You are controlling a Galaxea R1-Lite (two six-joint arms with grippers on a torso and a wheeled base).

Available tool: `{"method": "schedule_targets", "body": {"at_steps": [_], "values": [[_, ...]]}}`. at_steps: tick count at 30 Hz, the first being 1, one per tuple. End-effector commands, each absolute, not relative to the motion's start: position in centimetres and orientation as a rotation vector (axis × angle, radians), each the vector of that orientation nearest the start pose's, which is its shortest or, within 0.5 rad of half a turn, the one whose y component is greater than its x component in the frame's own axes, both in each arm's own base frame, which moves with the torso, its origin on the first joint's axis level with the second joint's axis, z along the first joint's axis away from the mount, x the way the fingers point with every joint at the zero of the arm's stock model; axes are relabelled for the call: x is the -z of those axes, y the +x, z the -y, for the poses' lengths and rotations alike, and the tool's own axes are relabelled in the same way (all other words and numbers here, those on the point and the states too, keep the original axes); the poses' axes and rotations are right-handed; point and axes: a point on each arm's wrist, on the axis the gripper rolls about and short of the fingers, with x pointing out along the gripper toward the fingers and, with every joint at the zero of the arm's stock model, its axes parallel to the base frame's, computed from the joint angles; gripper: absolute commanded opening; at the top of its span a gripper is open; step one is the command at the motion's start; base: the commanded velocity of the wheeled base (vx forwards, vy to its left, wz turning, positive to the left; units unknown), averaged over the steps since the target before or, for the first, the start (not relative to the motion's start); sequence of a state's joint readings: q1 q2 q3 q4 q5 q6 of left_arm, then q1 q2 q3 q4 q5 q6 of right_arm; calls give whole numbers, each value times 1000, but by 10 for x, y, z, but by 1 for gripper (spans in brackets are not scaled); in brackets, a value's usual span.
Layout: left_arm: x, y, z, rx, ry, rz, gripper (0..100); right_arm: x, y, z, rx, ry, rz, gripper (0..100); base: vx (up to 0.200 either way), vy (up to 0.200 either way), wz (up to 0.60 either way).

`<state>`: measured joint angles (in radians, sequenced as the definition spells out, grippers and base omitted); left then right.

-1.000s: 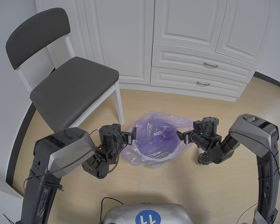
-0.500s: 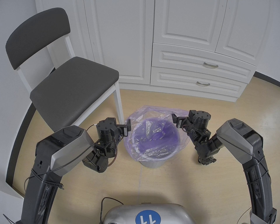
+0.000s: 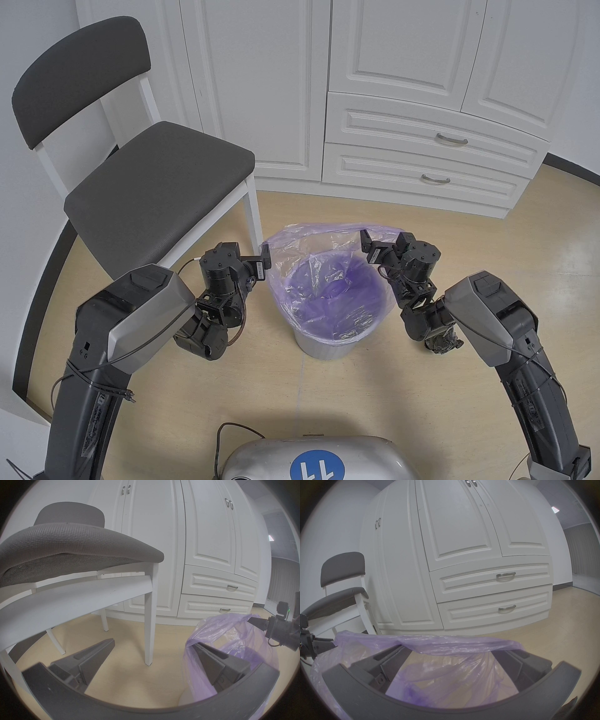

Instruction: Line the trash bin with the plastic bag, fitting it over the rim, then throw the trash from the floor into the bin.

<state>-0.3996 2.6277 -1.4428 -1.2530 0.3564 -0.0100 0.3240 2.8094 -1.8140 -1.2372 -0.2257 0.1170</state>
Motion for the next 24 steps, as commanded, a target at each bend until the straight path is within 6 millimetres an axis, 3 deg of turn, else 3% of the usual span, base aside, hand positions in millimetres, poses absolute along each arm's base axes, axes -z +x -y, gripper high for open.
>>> {"method": "schedule_targets", "body": {"at_steps": [1, 8, 16, 21, 24], "values": [[-17, 465, 187, 39, -38, 68, 100, 0, 520, -173, -120, 213, 260, 100, 0, 0, 0], [-21, 466, 184, 34, -42, 80, 100, -16, 522, -175, -134, 268, 325, 100, 0, 0, 0], [3, 466, 186, 37, -15, 30, 100, 19, 524, -174, -120, 228, 211, 100, 0, 0, 0], [20, 469, 188, 38, 2, 0, 100, 21, 526, -170, -116, 234, 199, 100, 0, 0, 0], [21, 470, 186, 35, 3, 1, 100, 17, 525, -173, -122, 242, 210, 100, 0, 0, 0]]}}
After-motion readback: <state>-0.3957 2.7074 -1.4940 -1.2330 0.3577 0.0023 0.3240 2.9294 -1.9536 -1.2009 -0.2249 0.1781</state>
